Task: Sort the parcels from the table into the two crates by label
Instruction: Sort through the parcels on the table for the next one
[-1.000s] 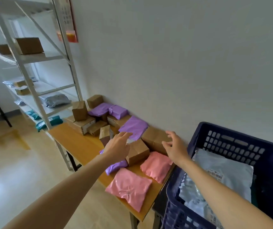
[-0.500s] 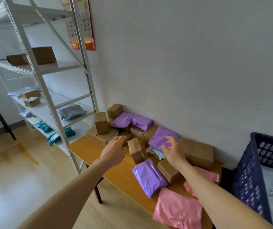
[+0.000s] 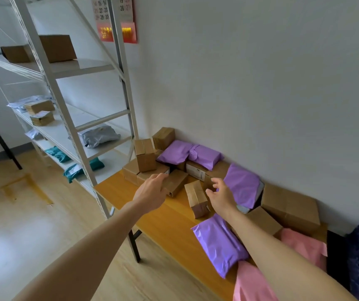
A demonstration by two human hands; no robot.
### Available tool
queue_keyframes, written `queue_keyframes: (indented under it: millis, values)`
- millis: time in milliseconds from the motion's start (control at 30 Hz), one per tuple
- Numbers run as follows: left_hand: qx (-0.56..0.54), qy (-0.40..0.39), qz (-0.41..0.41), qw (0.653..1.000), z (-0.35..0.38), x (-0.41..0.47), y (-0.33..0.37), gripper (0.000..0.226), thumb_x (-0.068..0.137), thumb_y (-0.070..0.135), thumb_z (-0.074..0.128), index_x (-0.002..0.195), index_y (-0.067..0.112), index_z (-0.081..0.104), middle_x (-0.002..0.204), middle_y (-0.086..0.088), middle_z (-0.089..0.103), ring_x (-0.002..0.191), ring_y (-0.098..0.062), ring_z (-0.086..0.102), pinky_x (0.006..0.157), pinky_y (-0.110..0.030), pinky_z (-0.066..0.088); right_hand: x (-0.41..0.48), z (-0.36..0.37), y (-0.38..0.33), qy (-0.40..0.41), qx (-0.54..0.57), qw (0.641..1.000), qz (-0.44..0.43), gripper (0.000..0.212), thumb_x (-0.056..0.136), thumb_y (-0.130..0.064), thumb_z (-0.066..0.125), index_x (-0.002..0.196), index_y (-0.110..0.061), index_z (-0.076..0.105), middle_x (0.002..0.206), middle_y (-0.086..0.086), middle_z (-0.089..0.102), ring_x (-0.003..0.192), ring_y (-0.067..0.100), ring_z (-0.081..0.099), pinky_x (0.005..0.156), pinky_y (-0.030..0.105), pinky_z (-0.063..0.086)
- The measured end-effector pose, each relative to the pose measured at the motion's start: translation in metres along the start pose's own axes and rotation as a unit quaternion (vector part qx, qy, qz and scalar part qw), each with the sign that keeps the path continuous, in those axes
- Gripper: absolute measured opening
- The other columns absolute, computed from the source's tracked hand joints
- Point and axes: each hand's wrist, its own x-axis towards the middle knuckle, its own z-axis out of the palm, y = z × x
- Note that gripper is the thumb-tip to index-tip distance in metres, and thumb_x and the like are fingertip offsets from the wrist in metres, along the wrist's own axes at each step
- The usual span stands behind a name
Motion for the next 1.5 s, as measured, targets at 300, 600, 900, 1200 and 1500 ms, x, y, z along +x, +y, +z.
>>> queue_keyframes:
  millis: [300,600,900,1200,1500]
  values:
    - [0.027,-0.052,-0.012,0.998,0.006,0.120,-0.046,0.050,0.098,0.012,0.045,0.145,0.025,0.037,0.146,-0.002,0.041,0.125,-0.023,0.048,0.094,-0.030,0.046,0.121,0.054,0.000,-0.010,0.036,0.998,0.042,0.044,0.096,-0.012,0.054,0.138,-0.010,0.043,0.138,0.012,0.049,0.123,0.024,0.051,0.094,0.029,0.044]
    - [-0.029,-0.091,-0.036,0.995,0.036,0.208,-0.073,0.044,0.098,0.018,0.045,0.142,0.020,0.042,0.141,-0.006,0.047,0.127,-0.024,0.047,0.098,-0.030,0.039,0.199,0.085,0.006,-0.042,-0.007,0.998,0.053,0.044,0.097,-0.014,0.052,0.141,-0.015,0.041,0.143,0.007,0.047,0.127,0.025,0.050,0.100,0.036,0.045]
    - [-0.042,-0.171,-0.031,0.984,0.069,0.273,-0.100,0.050,0.096,0.012,0.045,0.145,0.016,0.037,0.148,-0.008,0.040,0.134,-0.026,0.040,0.107,-0.033,0.035,0.242,0.122,0.023,-0.058,-0.079,0.995,0.037,0.052,0.094,-0.012,0.057,0.142,-0.020,0.039,0.143,0.003,0.044,0.127,0.020,0.048,0.100,0.038,0.048]
    - [-0.034,-0.293,-0.023,0.955,0.082,0.360,-0.117,0.063,0.091,0.001,0.043,0.150,0.014,0.025,0.152,-0.019,0.022,0.138,-0.038,0.027,0.109,-0.036,0.029,0.287,0.156,0.016,-0.056,-0.007,0.989,0.134,0.063,0.088,-0.005,0.062,0.142,-0.024,0.037,0.138,0.001,0.049,0.121,0.022,0.053,0.097,0.041,0.050]
    - [-0.017,-0.336,-0.037,0.941,0.100,0.407,-0.132,0.064,0.094,0.001,0.038,0.153,0.014,0.015,0.132,-0.024,0.052,0.118,-0.041,0.052,0.091,-0.038,0.043,0.320,0.179,0.014,-0.014,-0.048,0.991,0.124,0.019,0.098,-0.014,0.049,0.116,-0.014,0.054,0.104,0.001,0.059,0.088,0.012,0.057,0.091,0.037,0.052]
